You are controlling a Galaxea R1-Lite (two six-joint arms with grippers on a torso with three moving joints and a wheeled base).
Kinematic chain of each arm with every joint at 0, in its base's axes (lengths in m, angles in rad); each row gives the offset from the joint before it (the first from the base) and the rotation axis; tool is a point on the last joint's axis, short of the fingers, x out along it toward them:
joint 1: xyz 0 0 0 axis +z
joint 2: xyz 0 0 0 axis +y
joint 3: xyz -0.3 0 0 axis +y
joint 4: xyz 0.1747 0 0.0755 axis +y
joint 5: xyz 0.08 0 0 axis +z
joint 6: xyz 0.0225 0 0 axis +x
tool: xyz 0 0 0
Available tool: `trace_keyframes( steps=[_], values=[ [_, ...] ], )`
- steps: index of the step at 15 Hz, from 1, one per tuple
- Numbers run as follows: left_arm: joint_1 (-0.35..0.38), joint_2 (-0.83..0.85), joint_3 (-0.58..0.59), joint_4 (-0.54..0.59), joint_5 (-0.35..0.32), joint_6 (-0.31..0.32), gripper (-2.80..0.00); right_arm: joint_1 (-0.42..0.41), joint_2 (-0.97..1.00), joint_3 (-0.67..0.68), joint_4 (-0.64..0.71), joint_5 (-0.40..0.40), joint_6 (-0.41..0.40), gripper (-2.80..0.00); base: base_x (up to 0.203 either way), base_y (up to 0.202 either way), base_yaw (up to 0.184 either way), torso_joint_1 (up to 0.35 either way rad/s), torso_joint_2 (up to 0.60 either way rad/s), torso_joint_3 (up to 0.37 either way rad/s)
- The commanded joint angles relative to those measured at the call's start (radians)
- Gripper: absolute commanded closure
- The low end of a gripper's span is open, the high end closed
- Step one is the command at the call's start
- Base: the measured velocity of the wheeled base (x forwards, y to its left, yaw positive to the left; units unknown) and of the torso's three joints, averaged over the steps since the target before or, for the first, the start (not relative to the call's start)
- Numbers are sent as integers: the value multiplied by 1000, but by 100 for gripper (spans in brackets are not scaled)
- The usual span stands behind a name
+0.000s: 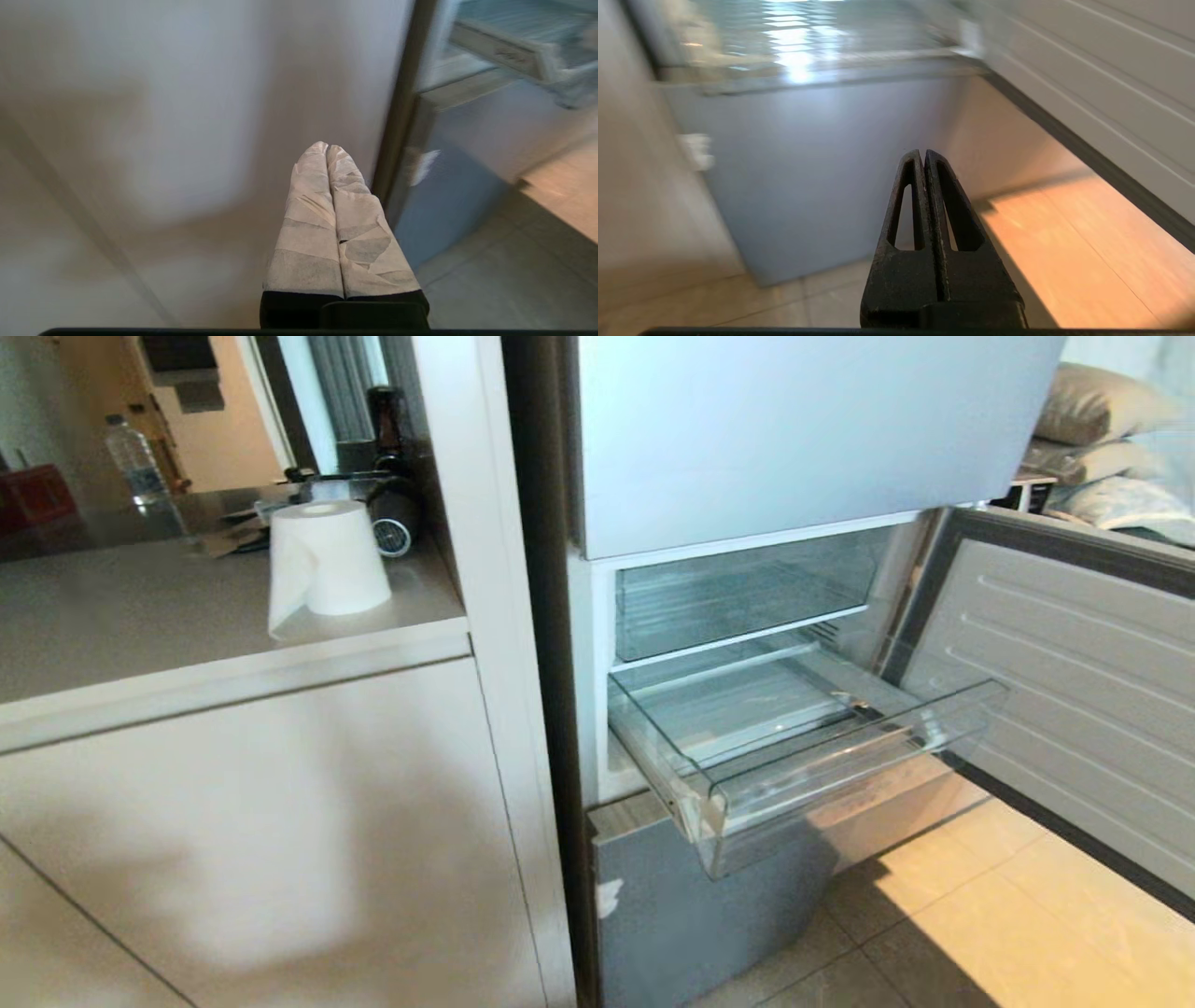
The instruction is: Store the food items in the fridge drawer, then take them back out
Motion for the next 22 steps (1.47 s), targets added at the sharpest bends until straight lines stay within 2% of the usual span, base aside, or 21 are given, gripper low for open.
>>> trace_keyframes(
  steps=[1, 12, 14, 16, 19, 22],
  values=[
    [0, 0, 0, 1, 1, 0, 0, 0, 1, 2, 0, -8, -1, 0, 3, 7, -179, 2, 2, 2],
    [0, 0, 0, 0, 1, 0, 0, 0, 10, 1, -2, -4, 8, 0, 1, 7, -168, 3, 3, 2],
    [0, 0, 0, 0, 1, 0, 0, -3, 97, -8, -23, -10, 1, 0, 1, 1, -29, 1, -1, -1],
    [0, 0, 0, 1, 0, 0, 0, -17, 234, -62, -96, -52, 73, 0, 0, 0, 0, 0, 0, 0],
    [0, 0, 0, 0, 1, 0, 0, -97, 541, -205, -155, -152, 233, 0, 0, 0, 0, 0, 0, 0],
    [0, 0, 0, 0, 1, 0, 0, -305, 858, -351, -201, -200, 319, 0, 0, 0, 0, 0, 0, 0]
  ],
)
